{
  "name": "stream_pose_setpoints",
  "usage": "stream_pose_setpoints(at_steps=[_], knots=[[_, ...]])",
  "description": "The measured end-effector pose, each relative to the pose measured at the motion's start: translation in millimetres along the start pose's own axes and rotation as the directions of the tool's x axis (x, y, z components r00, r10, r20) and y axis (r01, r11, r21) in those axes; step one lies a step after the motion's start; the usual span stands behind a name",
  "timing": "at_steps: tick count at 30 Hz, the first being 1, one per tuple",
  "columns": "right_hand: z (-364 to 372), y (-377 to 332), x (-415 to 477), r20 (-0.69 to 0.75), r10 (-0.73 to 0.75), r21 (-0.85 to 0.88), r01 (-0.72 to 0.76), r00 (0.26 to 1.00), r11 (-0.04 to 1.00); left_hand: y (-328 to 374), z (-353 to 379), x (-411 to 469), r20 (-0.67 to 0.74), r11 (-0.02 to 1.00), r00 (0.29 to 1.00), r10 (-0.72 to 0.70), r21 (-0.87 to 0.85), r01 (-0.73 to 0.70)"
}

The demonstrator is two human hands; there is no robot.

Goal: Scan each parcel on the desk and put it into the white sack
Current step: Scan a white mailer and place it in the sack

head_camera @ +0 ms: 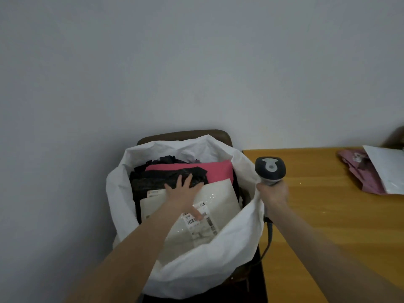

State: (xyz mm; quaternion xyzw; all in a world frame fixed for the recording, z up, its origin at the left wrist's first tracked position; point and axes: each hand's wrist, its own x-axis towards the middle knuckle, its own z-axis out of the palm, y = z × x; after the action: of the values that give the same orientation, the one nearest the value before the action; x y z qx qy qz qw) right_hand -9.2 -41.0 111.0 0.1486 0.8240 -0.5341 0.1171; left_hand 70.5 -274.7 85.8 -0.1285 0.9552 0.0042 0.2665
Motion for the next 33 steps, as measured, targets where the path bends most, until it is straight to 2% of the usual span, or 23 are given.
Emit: stream_pose_setpoints(at_steps=[2, 5, 9, 13, 15, 17, 19, 22, 25, 29, 30, 33], knots=[[-6.1, -0.2, 5.1, -0.043, -0.001, -0.002, 0.0, 0.999, 1.0, -18.6, 15.5, -1.3, -0.04, 0.995, 0.996, -0.083, 0.044, 0.085], [-10.8, 0.8, 6.2, -0.039, -0.003, -0.03, 0.002, 0.999, 1.0, -40.1, 21.1, 0.0, -0.099, 0.968, 0.963, -0.251, -0.034, 0.249], [-11.8, 4.7, -1.4, -0.005, 0.023, -0.036, -0.023, 1.0, 0.999, -20.1, 42.5, -4.2, -0.095, 0.968, 0.964, -0.247, 0.018, 0.25], [-20.0, 6.9, -5.2, -0.01, 0.033, 0.016, -0.032, 0.999, 0.999, -46.5, 49.6, -20.0, -0.191, 0.941, 0.922, -0.336, -0.038, 0.335], [-20.4, 7.4, -9.8, 0.025, 0.038, 0.023, -0.039, 0.999, 0.999, -52.0, 36.2, -13.0, -0.069, 0.947, 0.952, -0.299, -0.142, 0.287], [-17.3, 7.3, -15.8, 0.066, 0.042, 0.036, -0.044, 0.997, 0.998, -37.1, 13.5, -1.1, 0.033, 0.94, 0.98, -0.195, -0.278, 0.196], [-13.5, 7.4, -20.3, 0.087, 0.042, 0.055, -0.047, 0.995, 0.997, -13.1, 4.0, 8.7, -0.029, 0.946, 0.991, -0.133, -0.302, 0.118], [-9.4, 7.1, -18.1, 0.088, 0.041, 0.075, -0.048, 0.995, 0.996, 8.7, 21.9, 7.0, -0.063, 0.976, 0.996, -0.064, -0.213, 0.049], [-9.1, 3.7, -14.0, 0.035, 0.035, 0.095, -0.038, 0.999, 0.995, -18.3, 54.4, -4.0, -0.055, 0.984, 0.993, -0.106, -0.151, 0.097], [-6.0, 1.3, -13.8, 0.029, 0.036, 0.102, -0.039, 0.999, 0.994, -60.2, 66.5, -11.6, 0.007, 0.934, 0.95, -0.312, -0.183, 0.308], [-3.2, 1.3, -14.4, 0.041, 0.032, 0.094, -0.036, 0.999, 0.995, -61.7, 66.0, -8.7, 0.015, 0.932, 0.949, -0.314, -0.186, 0.311], [7.2, -0.5, -16.8, 0.055, 0.008, 0.097, -0.014, 0.998, 0.995, -46.4, 53.4, 4.5, -0.021, 0.942, 0.98, -0.2, -0.28, 0.186]])
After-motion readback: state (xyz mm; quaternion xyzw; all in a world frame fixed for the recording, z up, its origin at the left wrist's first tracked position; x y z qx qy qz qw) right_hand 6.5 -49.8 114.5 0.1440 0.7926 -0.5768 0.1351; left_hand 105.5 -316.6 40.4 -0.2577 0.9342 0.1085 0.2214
